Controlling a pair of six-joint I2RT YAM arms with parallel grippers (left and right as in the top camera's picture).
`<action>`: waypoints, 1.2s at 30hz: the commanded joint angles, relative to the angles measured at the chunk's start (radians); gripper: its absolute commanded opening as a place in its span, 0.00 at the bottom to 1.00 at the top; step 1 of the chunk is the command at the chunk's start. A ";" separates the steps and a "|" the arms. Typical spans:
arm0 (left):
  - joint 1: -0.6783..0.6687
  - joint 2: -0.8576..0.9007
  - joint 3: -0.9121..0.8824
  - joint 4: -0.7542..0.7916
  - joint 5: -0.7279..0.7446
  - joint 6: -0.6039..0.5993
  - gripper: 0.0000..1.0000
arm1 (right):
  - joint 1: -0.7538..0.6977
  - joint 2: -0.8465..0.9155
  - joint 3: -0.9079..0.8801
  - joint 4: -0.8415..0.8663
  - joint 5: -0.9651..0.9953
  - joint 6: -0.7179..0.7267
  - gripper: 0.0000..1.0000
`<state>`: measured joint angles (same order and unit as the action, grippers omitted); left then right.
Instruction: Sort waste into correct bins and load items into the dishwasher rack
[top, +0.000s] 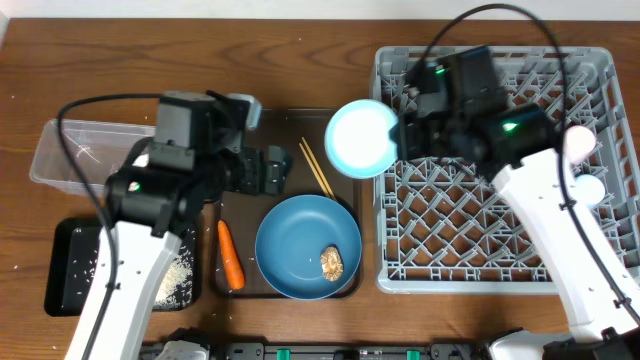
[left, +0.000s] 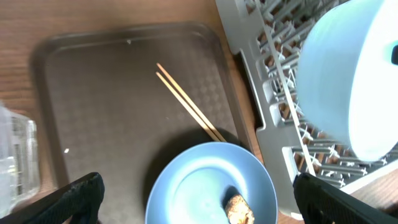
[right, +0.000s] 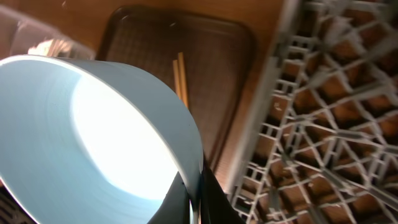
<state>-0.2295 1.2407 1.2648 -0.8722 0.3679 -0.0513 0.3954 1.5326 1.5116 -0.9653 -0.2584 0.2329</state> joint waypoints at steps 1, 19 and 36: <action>-0.030 0.026 0.018 0.004 0.007 0.016 0.99 | 0.065 -0.003 0.007 0.016 0.021 0.024 0.01; -0.116 0.058 0.019 0.054 0.006 0.016 0.78 | 0.168 -0.003 0.007 0.023 0.163 0.032 0.01; -0.116 -0.032 0.024 0.090 0.120 0.011 0.78 | 0.169 -0.003 0.006 0.042 0.186 0.050 0.01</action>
<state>-0.3424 1.2053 1.2648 -0.7982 0.3965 -0.0338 0.5514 1.5326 1.5116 -0.9272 -0.0238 0.2699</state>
